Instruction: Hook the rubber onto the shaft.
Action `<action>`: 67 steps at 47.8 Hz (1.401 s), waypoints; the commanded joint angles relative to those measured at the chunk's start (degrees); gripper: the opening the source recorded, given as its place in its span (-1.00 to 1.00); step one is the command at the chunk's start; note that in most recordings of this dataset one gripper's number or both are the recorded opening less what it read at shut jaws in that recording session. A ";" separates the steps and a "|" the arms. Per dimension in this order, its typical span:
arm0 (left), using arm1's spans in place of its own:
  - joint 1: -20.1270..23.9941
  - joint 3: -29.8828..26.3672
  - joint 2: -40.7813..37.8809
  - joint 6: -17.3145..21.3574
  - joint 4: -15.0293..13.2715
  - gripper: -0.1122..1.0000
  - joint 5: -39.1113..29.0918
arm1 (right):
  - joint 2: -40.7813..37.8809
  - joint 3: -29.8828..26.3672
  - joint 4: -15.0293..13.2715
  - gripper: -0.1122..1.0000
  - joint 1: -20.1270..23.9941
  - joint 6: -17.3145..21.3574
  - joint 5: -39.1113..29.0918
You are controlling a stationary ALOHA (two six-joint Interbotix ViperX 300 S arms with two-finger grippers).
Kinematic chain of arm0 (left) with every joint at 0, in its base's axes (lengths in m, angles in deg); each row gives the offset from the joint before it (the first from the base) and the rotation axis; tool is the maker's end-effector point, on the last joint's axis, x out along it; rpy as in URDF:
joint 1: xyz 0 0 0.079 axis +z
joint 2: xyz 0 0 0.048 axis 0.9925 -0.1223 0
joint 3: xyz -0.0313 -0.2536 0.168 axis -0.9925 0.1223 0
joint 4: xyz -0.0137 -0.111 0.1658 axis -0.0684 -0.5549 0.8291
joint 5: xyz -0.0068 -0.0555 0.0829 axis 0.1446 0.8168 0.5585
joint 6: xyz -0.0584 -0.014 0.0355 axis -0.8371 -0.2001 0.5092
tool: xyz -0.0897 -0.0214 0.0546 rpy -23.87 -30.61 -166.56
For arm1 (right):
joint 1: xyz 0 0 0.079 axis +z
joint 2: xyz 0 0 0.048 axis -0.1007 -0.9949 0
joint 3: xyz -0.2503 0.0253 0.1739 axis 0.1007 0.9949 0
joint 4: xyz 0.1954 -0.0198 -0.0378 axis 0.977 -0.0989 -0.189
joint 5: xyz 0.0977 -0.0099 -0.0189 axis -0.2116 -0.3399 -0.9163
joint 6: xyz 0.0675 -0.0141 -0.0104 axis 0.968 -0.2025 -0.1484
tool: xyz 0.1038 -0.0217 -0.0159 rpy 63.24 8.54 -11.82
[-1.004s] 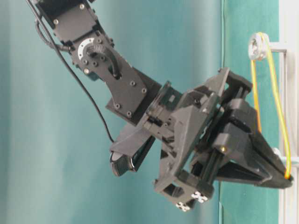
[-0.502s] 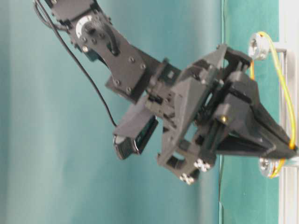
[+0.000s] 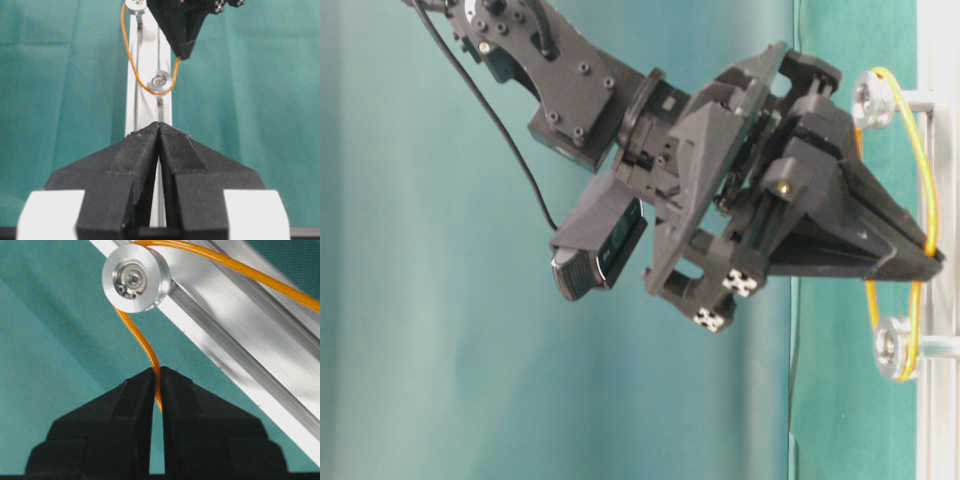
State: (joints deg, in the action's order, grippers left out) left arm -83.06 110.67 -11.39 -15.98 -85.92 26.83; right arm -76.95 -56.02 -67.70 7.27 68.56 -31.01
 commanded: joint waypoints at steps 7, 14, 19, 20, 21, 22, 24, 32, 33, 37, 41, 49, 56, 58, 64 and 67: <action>-0.09 -1.85 -0.44 -0.18 0.09 -0.81 0.26 | 3.96 1.32 -0.79 -0.68 -0.09 0.09 0.00; -0.09 -1.85 -0.44 -0.18 0.09 -0.81 0.26 | 4.83 2.46 -1.05 -0.68 -0.09 -0.35 0.26; -0.09 -1.85 -0.44 -0.18 0.09 -0.81 0.35 | 5.36 2.90 -1.23 -0.68 -0.09 -1.05 0.35; -0.09 -1.85 -0.44 -0.18 0.09 -0.81 0.35 | 5.36 2.90 -1.23 -0.68 -0.09 -1.23 0.35; -0.09 -1.85 -0.44 -0.09 0.09 -0.81 0.26 | 5.36 2.90 -1.23 -0.68 -0.09 -1.32 0.35; -0.09 -1.85 -0.44 -0.09 0.09 -0.81 0.26 | 5.36 2.90 -1.23 -0.68 -0.09 -1.41 0.35; -0.09 -1.85 -0.44 -0.09 0.09 -0.81 0.26 | 5.36 2.90 -1.23 -0.68 -0.09 -1.41 0.35; -0.09 -1.85 -0.44 -0.09 0.09 -0.81 0.26 | 5.36 2.90 -1.32 -0.68 -0.09 -1.49 0.79; -0.09 -1.85 -0.35 -0.09 0.09 -0.81 0.35 | 5.36 2.90 -1.32 -0.68 -0.09 -1.49 0.88; -0.09 -1.85 -0.35 -0.09 0.09 -0.81 0.26 | 5.36 2.90 -1.32 -0.68 -0.09 -1.49 1.05; 0.00 -1.85 -0.35 -0.09 0.09 -0.81 0.26 | 5.36 2.90 -1.32 -0.68 -0.09 -1.58 1.05; -0.09 -1.85 -0.35 -0.09 0.09 -0.81 0.26 | 5.36 2.90 -1.85 -0.38 -0.09 -1.67 0.88; -0.09 -1.85 -0.26 -0.09 0.09 -0.81 0.35 | 5.36 2.81 -2.02 0.46 -0.09 -1.49 0.44; -0.09 -1.85 -0.26 -0.09 0.09 -0.81 0.35 | 5.36 2.81 -2.02 0.67 -0.09 -1.49 0.18; -0.09 -1.85 -0.26 -0.09 0.09 -0.81 0.26 | 5.36 2.72 -2.02 0.93 -0.09 -1.49 -0.09; -0.09 -1.85 -0.26 -0.09 0.09 -0.81 0.35 | 5.36 2.72 -2.02 0.89 -0.09 -1.49 -0.09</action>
State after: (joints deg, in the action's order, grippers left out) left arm -83.06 110.76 -11.48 -16.16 -86.01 26.83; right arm -73.52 -52.60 -69.63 7.27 67.16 -31.10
